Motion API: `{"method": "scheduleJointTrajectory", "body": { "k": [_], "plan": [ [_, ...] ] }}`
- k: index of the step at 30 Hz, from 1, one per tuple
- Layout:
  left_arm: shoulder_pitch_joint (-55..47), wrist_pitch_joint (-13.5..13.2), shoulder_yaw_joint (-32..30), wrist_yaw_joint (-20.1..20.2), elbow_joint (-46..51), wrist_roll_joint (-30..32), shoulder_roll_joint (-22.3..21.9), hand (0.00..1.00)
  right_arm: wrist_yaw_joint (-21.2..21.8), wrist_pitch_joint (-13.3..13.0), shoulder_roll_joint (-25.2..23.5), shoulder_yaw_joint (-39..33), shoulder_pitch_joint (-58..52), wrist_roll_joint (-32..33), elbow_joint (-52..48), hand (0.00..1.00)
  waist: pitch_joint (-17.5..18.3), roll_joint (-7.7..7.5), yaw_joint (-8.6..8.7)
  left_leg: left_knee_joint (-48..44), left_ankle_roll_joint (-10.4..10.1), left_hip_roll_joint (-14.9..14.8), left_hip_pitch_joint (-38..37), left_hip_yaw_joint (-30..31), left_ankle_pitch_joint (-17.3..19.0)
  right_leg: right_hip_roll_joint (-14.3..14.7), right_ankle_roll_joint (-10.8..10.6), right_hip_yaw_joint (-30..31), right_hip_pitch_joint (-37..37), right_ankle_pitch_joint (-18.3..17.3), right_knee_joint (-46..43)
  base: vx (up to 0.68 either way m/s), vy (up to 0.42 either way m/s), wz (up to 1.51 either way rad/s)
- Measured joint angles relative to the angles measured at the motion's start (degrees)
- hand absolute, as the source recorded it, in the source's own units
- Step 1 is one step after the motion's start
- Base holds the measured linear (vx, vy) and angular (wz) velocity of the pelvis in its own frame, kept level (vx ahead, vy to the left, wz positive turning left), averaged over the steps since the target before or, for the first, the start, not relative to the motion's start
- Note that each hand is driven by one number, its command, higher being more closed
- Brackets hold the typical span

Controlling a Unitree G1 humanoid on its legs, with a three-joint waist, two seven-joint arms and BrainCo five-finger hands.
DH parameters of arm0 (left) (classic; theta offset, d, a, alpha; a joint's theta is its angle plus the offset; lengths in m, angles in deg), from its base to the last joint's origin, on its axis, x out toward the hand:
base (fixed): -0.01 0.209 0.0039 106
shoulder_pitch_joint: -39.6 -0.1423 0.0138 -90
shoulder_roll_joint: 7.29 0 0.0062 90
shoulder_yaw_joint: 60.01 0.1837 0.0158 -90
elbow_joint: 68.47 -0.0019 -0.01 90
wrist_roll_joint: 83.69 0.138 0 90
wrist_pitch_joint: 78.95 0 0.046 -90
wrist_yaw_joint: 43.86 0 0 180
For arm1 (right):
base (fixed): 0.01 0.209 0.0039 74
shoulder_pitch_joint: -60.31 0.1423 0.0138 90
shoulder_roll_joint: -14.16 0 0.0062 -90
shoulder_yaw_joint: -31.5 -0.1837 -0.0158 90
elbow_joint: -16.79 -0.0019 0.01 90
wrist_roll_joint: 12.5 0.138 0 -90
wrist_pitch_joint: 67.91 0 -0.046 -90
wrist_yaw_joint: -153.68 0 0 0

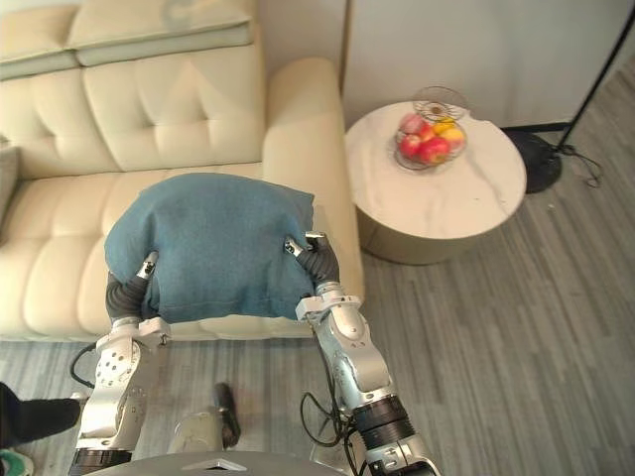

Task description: Pick up cushions and gather them together orderly.

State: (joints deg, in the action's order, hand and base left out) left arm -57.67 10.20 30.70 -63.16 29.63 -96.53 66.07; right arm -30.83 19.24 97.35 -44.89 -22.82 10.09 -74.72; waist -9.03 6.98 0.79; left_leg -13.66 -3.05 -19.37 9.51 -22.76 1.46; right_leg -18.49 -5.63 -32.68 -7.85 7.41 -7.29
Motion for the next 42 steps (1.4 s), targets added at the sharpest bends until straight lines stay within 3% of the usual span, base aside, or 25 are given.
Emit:
{"method": "scheduleJointTrajectory", "body": {
  "k": [1, 2, 4, 5, 6, 8, 9, 10, 11, 13, 15, 17, 20, 22, 23, 26, 29, 31, 34, 35, 38, 39, 40, 41, 42],
  "plan": [
    [0.2, 0.0, 0.3, 0.0, -0.1, -0.3, 0.0, 1.0, 0.0, -0.1, 0.1, -0.5, 0.0, -0.1, 0.1, 1.0, 0.3, 0.37, 0.14, 0.1, -3.7, -0.9, -0.4, -1.3, -0.8, -0.4, -0.7, -0.5, 0.3, 0.4, -0.1, -0.04, 0.483, 0.9],
    [2.1, -0.2, 1.1, 0.0, -2.0, -0.6, 1.1, 1.0, -0.6, -0.1, -1.0, -1.5, -0.8, -0.3, 0.5, 1.0, 0.9, -2.43, 0.06, -1.7, -4.9, 2.8, 1.3, -0.5, -0.3, -3.2, -0.4, -1.0, 1.5, 1.6, 1.2, 0.0, 0.411, 0.82],
    [2.5, -0.4, 0.9, 0.0, -3.1, -1.0, 3.6, 1.0, -0.6, -0.1, -3.0, -1.5, -2.4, -0.4, 0.4, 1.0, 1.9, -4.16, 0.07, -6.4, -3.2, 4.6, 5.0, 2.6, 2.1, -3.4, -0.7, -3.1, 4.8, 2.6, 3.3, 0.08, 0.359, 0.89],
    [2.5, -0.6, 0.9, 0.0, -3.1, -1.1, 4.0, 1.0, -0.7, -0.1, -3.5, -1.5, -2.5, -0.4, 0.4, 1.0, 2.0, -4.25, -0.3, -9.0, -2.9, 4.5, 6.2, 3.2, 3.4, -3.6, -0.8, -3.7, 5.1, 3.5, 3.5, 0.06, 0.29, 0.65],
    [2.5, -0.9, 0.9, 0.0, -3.2, -1.1, 4.0, 1.0, -0.8, -0.1, -4.6, -2.1, -3.1, -0.4, 0.4, 1.0, 2.0, -4.24, -1.26, -15.9, -1.5, 4.4, 9.7, 3.9, 7.2, -4.7, -1.5, -4.2, 5.9, 4.2, 3.1, -0.02, 0.377, 0.35],
    [2.6, -1.0, 1.1, 0.2, -4.3, -1.0, 3.9, 1.0, -0.8, -0.1, -5.2, -2.6, -4.2, -0.3, 0.8, 1.0, 2.0, -4.35, -2.33, -20.8, 0.9, 5.7, 11.8, 4.0, 10.9, -7.5, -1.4, -3.8, 5.6, 5.2, 1.0, -0.06, 0.485, 0.35],
    [2.5, -1.0, 1.2, 0.2, -5.9, -1.0, 4.0, 1.0, -0.8, -0.1, -5.5, -2.6, -4.3, -0.3, 2.4, 1.0, 2.0, -4.41, -2.25, -21.2, 3.1, 7.6, 12.2, 4.0, 12.1, -9.5, 1.4, -1.5, 3.7, 7.1, -2.0, -0.07, 0.413, 0.25],
    [2.5, -1.0, 1.2, 0.3, -6.6, -1.0, 4.1, 1.0, -0.8, 0.0, -5.6, -2.7, -4.2, -0.3, 3.3, 1.0, 2.0, -4.28, -2.34, -20.6, 3.8, 8.1, 12.1, 4.1, 12.1, -9.6, 4.1, 2.5, 1.4, 6.2, -5.3, -0.05, 0.352, 0.2],
    [2.5, -1.0, 1.1, 0.3, -6.8, -1.0, 4.3, 1.0, -0.8, 0.1, -5.9, -2.8, -4.3, -0.3, 4.2, 1.0, 1.9, -4.47, -2.18, -19.3, 4.3, 8.6, 11.9, 4.7, 11.8, -8.8, 4.9, 6.6, -1.0, 2.5, -10.0, -0.03, 0.217, 0.23],
    [2.3, -0.9, 1.3, 0.8, -6.8, -1.0, 4.3, 1.0, -0.8, 0.5, -6.4, -3.6, -4.8, -0.3, 5.5, 1.0, 1.4, -6.26, -0.84, -12.3, 6.8, 12.6, 8.9, 5.7, 9.0, -2.7, 5.0, 13.1, -3.7, -11.9, -19.6, 0.02, 0.14, 0.45],
    [1.8, -0.9, 1.3, 1.2, -6.8, -1.0, 4.2, 1.0, -0.5, 0.5, -6.3, -3.7, -4.9, -0.3, 5.5, 1.0, 1.2, -6.42, -0.18, -9.2, 7.4, 14.1, 6.9, 5.7, 7.8, 0.4, 5.1, 13.0, -4.0, -16.4, -20.0, 0.06, 0.05, 0.18],
    [1.7, -0.3, 1.4, 1.4, -6.8, -0.7, 4.1, 1.0, -0.4, 0.5, -6.3, -3.7, -5.1, -0.1, 5.6, 1.0, 0.4, -6.47, 0.86, -7.1, 7.9, 15.0, 4.2, 5.7, 7.5, 5.9, 4.8, 11.7, -4.3, -19.3, -18.4, 0.07, 0.001, 0.06],
    [1.9, -0.3, 1.5, 2.2, -6.8, -0.5, 4.1, 1.0, 0.1, 0.5, -6.3, -4.4, -5.0, 0.4, 6.5, 1.0, 0.0, -6.48, 2.19, -5.2, 7.8, 15.0, 2.6, 6.0, 7.5, 8.9, 5.1, 11.4, -5.5, -19.0, -16.9, 0.07, -0.085, 0.06],
    [2.7, -0.2, 1.6, 2.5, -6.8, -0.4, 4.0, 1.0, 0.4, 0.5, -6.2, -5.1, -4.9, 0.6, 6.6, 1.0, -0.1, -6.21, 3.06, -1.9, 6.8, 15.0, 1.6, 6.6, 6.0, 10.4, 5.6, 9.9, -6.7, -17.0, -13.1, 0.06, -0.107, 0.08],
    [3.4, -0.2, 1.8, 3.1, -6.8, -0.4, 4.1, 1.0, 0.4, 0.4, -6.2, -5.6, -4.9, 0.7, 6.6, 1.0, 0.0, -6.35, 3.92, -0.7, 5.1, 15.3, 1.3, 7.3, 5.0, 11.4, 7.0, 9.6, -5.2, -11.5, -8.4, 0.17, -0.119, 0.24],
    [3.6, 0.6, 2.1, 3.9, -6.8, -0.2, 2.4, 1.0, 0.4, 0.4, -4.1, -6.0, -5.0, 0.8, 6.4, 1.0, -0.2, -5.72, 4.18, 2.8, 1.6, 14.6, -1.2, 8.7, 2.8, 12.6, 8.9, 8.1, -3.4, -11.8, -7.5, 0.24, -0.133, 0.05],
    [3.1, 0.9, 3.8, 4.8, -6.8, -0.2, 1.5, 1.0, 0.5, 0.4, -3.9, -7.5, -8.2, 1.9, 3.4, 1.0, -0.1, -5.66, 4.38, 0.7, 0.8, 14.4, -2.9, 8.1, 2.8, 12.8, 8.2, 7.1, 0.9, -12.9, -5.5, 0.22, -0.069, 0.19],
    [1.8, 0.9, 4.0, 5.2, -6.6, -0.5, 1.1, 1.0, 0.7, 0.4, -4.0, -7.5, -11.6, 2.4, -0.4, 1.0, -0.2, -5.43, 4.01, -14.3, -1.0, 11.2, 1.4, 4.4, 4.0, 13.3, 8.2, 7.6, 4.3, -13.0, -3.4, 0.14, -0.009, -0.13],
    [-0.7, 0.8, 3.9, 5.2, -5.7, -1.0, 0.7, 1.0, 0.7, 0.4, -4.2, -6.9, -14.1, 2.4, -3.6, 1.0, -0.2, -3.78, 2.96, -29.4, -0.5, 5.7, 4.4, 1.5, 3.2, 15.1, 8.1, 11.7, 7.9, -12.9, -0.7, 0.14, 0.087, -0.82],
    [-1.6, 0.8, 4.2, 5.3, -4.4, -1.6, 0.2, 1.0, 0.6, 0.5, -4.2, -7.1, -15.3, 2.4, -5.4, 1.0, -0.2, -3.46, 2.32, -31.0, 0.2, 4.2, 5.8, 1.2, 6.8, 15.1, 8.0, 14.2, 8.3, -12.9, -0.2, 0.09, 0.109, -0.7],
    [-1.8, 0.8, 4.6, 5.4, -4.0, -1.7, -0.7, 1.0, 0.4, 0.4, -4.2, -7.5, -15.8, 2.4, -6.9, 1.0, -0.3, -3.74, 2.56, -22.0, 0.8, 3.5, 5.8, 2.9, 10.2, 13.9, 7.4, 19.2, 8.2, -12.6, 0.2, 0.13, 0.211, -0.89],
    [-1.9, 0.8, 4.6, 5.7, -4.0, -1.7, -0.7, 1.0, 0.3, 0.3, -4.2, -7.5, -15.8, 2.4, -7.0, 1.0, -0.4, -4.2, 2.49, -14.5, 0.6, 5.1, 5.1, 7.1, 10.0, 12.8, 5.7, 22.3, 7.9, -12.6, 0.1, 0.12, 0.362, -1.16],
    [-2.5, 0.8, 4.5, 5.7, -3.9, -1.6, -1.0, 1.0, 0.3, 0.0, -4.0, -7.4, -15.9, 2.4, -6.7, 1.0, -0.1, -3.9, 1.85, -4.7, -1.9, 7.2, 3.1, 14.5, 8.2, 12.5, 4.3, 26.0, 6.8, -13.0, -0.3, 0.11, 0.413, -1.35],
    [-3.2, 0.8, 4.5, 5.7, -3.4, -1.6, -1.2, 1.0, 0.4, -0.1, -3.8, -7.2, -15.9, 2.4, -6.6, 1.0, 0.2, -3.25, 1.17, -1.5, -2.4, 7.3, 2.0, 17.2, 6.9, 12.9, 3.4, 27.7, 5.9, -13.3, -0.7, 0.1, 0.429, -1.53],
    [-4.5, 0.7, 4.6, 5.7, -2.7, -1.6, -1.8, 1.0, 0.4, 0.0, -3.4, -7.0, -15.9, 2.4, -6.4, 1.0, 0.7, -1.23, 0.88, 0.7, -4.5, 6.8, 1.2, 19.9, 1.5, 14.3, 1.3, 30.1, 5.4, -13.6, -1.0, 0.16, 0.438, -1.23]
  ]
}}
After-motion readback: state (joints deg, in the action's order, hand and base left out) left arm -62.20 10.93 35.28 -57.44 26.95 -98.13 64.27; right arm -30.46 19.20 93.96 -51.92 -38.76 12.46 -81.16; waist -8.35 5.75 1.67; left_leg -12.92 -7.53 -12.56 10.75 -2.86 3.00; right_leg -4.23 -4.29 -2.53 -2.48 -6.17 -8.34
